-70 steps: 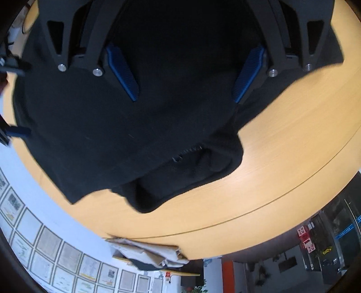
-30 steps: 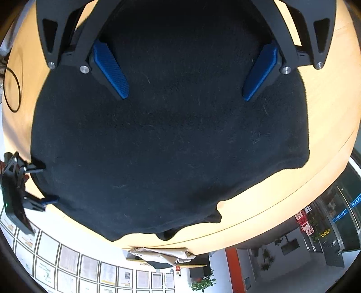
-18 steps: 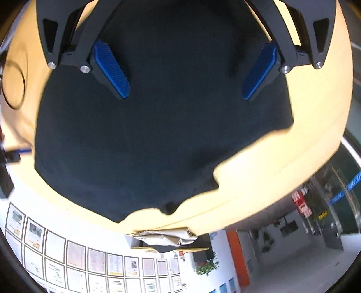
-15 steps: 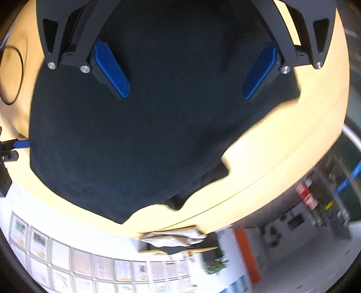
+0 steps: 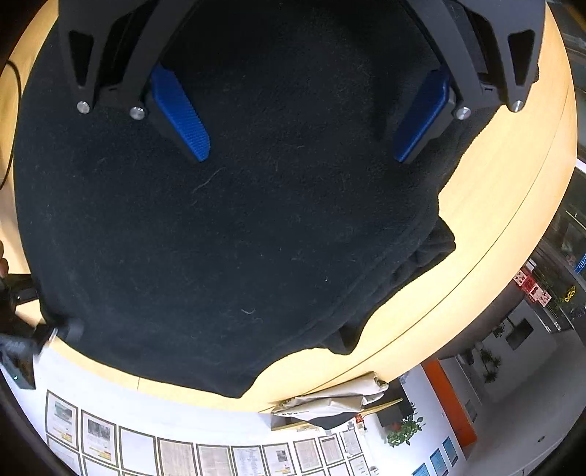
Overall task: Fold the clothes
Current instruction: 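Grasp the jacket fold edge with the right tool and lift it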
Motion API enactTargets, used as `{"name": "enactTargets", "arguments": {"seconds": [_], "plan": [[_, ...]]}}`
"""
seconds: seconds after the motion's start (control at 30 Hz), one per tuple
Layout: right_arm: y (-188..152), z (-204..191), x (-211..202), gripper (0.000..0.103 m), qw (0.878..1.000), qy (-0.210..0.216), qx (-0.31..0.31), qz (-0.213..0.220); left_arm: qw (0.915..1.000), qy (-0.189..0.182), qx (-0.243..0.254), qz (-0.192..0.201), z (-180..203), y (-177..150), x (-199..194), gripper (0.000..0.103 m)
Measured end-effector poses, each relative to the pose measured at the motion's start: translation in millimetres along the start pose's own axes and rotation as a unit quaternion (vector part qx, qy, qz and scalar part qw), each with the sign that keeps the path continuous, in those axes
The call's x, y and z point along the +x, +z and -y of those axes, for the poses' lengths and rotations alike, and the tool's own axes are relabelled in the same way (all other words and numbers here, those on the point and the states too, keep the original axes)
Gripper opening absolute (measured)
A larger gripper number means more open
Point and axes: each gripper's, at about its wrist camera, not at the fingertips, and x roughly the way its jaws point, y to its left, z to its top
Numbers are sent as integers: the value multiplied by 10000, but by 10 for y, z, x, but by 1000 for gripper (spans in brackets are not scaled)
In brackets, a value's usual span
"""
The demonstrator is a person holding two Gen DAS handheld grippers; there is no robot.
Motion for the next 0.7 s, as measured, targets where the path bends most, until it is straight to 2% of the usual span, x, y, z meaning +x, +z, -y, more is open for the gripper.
{"name": "enactTargets", "arguments": {"seconds": [0.17, 0.27, 0.37, 0.47, 0.6, 0.67, 0.7], "plan": [[-6, 16, -44, 33, 9999, 33, -106, -38, 9999, -91, -88, -20, -28, -1, -35, 102], [28, -114, -118, 29, 9987, 30, -505, 74, 9999, -92, -25, -95, -72, -78, -135, 102], [97, -273, -217, 28, 9950, 14, -956, 291, 9998, -2, 135, -130, -124, -312, -280, 102], [150, -479, -391, 28, 9840, -138, -1603, 761, 9997, -190, -81, -152, -212, -488, -365, 102], [191, -646, -568, 28, 9747, -112, -1997, 996, 9988, -422, -264, -21, -231, -644, -460, 102], [137, -868, -661, 28, 9607, -111, -2524, 1147, 9987, -429, -266, 15, -206, -666, -435, 102], [45, -1045, -710, 28, 9490, -50, -2898, 1242, 9989, -400, -257, 17, -195, -669, -407, 103]]}}
